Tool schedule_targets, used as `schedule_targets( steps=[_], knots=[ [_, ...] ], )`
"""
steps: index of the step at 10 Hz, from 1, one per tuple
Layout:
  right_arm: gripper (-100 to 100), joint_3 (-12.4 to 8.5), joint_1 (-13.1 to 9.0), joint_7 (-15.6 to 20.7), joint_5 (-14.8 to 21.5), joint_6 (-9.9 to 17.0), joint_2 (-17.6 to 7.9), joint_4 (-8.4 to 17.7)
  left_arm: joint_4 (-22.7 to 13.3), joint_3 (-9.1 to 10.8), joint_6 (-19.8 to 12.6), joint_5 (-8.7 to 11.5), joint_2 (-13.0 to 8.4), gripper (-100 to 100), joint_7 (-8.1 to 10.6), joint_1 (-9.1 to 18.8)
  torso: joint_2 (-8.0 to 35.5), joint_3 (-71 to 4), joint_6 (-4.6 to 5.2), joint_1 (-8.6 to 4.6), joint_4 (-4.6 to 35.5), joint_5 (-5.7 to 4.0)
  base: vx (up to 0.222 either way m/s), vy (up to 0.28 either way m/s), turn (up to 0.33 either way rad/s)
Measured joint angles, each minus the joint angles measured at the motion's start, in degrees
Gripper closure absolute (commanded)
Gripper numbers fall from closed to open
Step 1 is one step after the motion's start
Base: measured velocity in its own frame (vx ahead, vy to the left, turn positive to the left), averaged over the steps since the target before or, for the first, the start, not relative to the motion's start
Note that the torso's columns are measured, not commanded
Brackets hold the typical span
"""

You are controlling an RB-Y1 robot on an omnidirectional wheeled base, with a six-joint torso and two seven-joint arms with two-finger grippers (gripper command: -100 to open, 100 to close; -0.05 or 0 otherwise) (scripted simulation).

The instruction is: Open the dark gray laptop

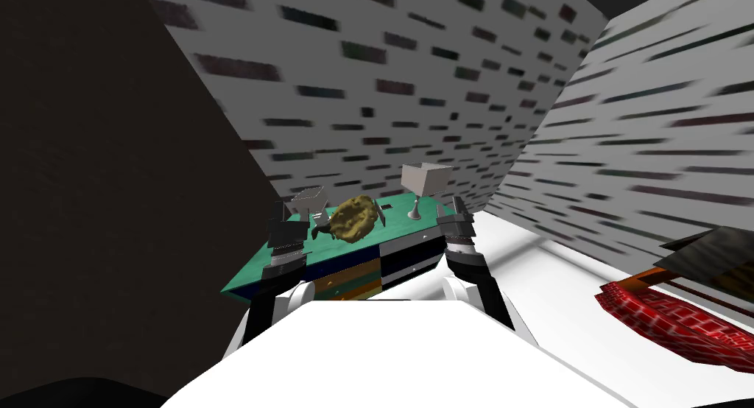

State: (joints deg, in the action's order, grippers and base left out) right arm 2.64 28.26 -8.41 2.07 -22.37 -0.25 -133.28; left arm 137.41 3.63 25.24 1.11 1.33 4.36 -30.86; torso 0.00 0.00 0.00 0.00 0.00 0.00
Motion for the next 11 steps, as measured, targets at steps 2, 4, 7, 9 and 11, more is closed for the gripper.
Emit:
schedule_targets(
  steps=[2, 4, 7, 9, 11],
  knots=[
    [0, 0.0, 0.0, 0.0, 0.0, 0.0, 0.0, 0.0, 0.0, 0.0, 0.0, 0.0, 0.0, 0, 0.0, 0.0, 6.0, -12.0, 0.0, 0.0, 6.0, 0.0, 0.0, 0.0, 0.0],
    [0, 0.0, 0.0, 0.0, 0.0, 0.0, 0.0, 0.0, 0.0, 0.0, 0.0, 0.0, 0.0, 0, 0.0, 0.0, 14.2, -28.5, 0.0, 0.0, 14.2, 0.0, 0.0, 0.0, 0.0],
    [0, 0.0, 0.0, 0.0, 0.0, 0.0, 0.0, 0.0, 0.0, 0.0, 0.0, 0.0, 0.0, 0, 0.0, 0.0, 26.9, -53.8, 0.0, 0.0, 26.9, 0.0, 0.0, 0.0, 0.0],
    [0, 0.0, 0.0, 0.0, 0.0, 0.0, 0.0, 0.0, 0.0, 0.0, 0.0, 0.0, 0.0, 0, 0.0, 0.0, 35.4, -70.7, 0.0, 0.0, 35.4, 0.0, 0.0, 0.0, 0.0],
    [-100, -0.1, 0.1, 0.4, 0.0, 0.0, -1.0, 0.1, 0.0, 0.0, 0.0, 0.0, 0.0, 0, 0.0, 0.0, 41.6, -83.1, -0.01, 0.01, 41.5, 0.0, 0.0, 0.008, 0.049]
  ],
)
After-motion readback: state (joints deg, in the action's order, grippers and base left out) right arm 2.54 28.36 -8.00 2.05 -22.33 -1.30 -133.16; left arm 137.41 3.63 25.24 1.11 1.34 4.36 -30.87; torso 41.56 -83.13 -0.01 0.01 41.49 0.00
